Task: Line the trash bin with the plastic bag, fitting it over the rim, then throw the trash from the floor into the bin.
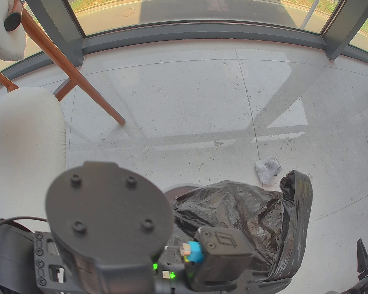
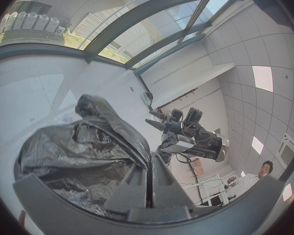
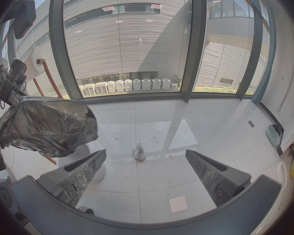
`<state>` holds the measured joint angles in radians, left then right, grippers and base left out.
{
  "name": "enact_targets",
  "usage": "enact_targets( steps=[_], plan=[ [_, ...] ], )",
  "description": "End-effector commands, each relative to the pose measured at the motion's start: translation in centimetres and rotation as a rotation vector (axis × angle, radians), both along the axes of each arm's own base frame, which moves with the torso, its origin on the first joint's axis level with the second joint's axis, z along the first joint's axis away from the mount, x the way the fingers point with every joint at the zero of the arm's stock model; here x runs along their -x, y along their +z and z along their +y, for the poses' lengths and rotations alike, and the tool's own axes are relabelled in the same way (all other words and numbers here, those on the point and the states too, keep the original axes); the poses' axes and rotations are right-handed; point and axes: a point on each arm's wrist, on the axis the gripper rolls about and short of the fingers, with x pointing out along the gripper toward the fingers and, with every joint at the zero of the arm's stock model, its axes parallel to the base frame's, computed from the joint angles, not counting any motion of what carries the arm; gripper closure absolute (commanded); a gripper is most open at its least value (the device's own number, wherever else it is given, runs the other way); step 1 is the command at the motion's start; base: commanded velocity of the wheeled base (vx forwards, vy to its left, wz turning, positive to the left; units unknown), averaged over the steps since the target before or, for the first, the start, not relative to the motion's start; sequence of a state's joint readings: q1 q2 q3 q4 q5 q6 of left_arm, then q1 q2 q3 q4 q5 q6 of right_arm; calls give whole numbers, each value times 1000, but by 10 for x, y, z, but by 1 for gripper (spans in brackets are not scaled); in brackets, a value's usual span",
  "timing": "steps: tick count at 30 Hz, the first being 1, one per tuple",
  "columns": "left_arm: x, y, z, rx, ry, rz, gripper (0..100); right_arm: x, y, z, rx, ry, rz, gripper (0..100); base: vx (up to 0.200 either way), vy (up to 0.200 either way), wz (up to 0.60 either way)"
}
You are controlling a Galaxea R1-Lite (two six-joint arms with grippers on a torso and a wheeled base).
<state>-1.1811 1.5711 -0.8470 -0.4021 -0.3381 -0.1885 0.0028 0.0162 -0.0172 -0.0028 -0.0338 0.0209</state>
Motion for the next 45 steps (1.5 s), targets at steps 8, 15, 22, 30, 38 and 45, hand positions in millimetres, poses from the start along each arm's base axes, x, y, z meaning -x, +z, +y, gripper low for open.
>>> enact_targets(
  steps=[8,15,22,30,38,45],
  plan=[
    [-9,-19,-5,-52,71,161,100,0,-5,0,-1,0,4,0,0,0,0],
    [-39,-31,14,-77,176,228,100,0,-5,0,-1,0,4,0,0,0,0],
    [-81,-45,14,-32,212,250,100,0,-5,0,1,0,4,0,0,0,0],
    [-113,-36,-15,182,248,215,100,0,-5,0,1,0,4,0,0,0,0],
    [-106,-46,5,162,319,288,100,0,-5,0,1,0,5,0,0,0,0],
    [-106,-61,48,179,419,278,100,0,-5,0,2,0,5,0,0,0,0]
  ],
)
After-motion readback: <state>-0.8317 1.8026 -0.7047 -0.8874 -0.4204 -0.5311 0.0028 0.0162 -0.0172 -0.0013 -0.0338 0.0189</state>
